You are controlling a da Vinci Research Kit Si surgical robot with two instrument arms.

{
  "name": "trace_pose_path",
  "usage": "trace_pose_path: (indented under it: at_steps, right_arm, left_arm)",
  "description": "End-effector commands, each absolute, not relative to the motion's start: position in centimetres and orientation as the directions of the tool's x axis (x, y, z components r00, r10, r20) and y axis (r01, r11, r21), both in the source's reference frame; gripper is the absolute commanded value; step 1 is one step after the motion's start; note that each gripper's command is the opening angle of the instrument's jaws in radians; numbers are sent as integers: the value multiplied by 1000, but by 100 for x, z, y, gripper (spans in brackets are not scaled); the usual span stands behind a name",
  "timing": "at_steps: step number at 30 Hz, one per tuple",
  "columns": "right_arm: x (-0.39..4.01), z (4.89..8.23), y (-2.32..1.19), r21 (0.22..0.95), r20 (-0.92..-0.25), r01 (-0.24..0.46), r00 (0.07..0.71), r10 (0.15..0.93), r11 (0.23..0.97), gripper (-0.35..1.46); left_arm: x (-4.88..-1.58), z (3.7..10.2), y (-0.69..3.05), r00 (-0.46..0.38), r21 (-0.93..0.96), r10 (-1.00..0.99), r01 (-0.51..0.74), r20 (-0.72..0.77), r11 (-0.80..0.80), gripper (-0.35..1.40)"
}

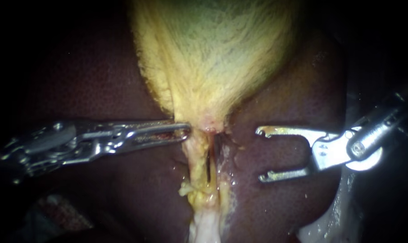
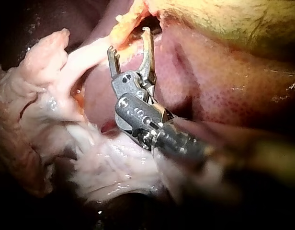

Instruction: Going back first clip left tube

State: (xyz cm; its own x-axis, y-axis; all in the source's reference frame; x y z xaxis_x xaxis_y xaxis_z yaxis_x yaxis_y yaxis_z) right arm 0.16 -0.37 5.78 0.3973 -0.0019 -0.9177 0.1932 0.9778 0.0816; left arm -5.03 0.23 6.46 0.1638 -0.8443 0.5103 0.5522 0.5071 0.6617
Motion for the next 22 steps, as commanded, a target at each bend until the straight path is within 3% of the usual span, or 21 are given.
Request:
trace_pose_path:
  at_steps: [1, 22]
  right_arm:
    - [16, 580, -37, 81, -919, 191, 395, -1, 978, 60]
    - [16, 580, -37, 80, -919, 187, 394, 0, 979, 60]
  left_arm:
    - [-503, 647, 23, 166, 661, -844, 552, 510, 508, -21]
    - [-506, 649, 23, 168, 664, -844, 547, 510, 510, -21]
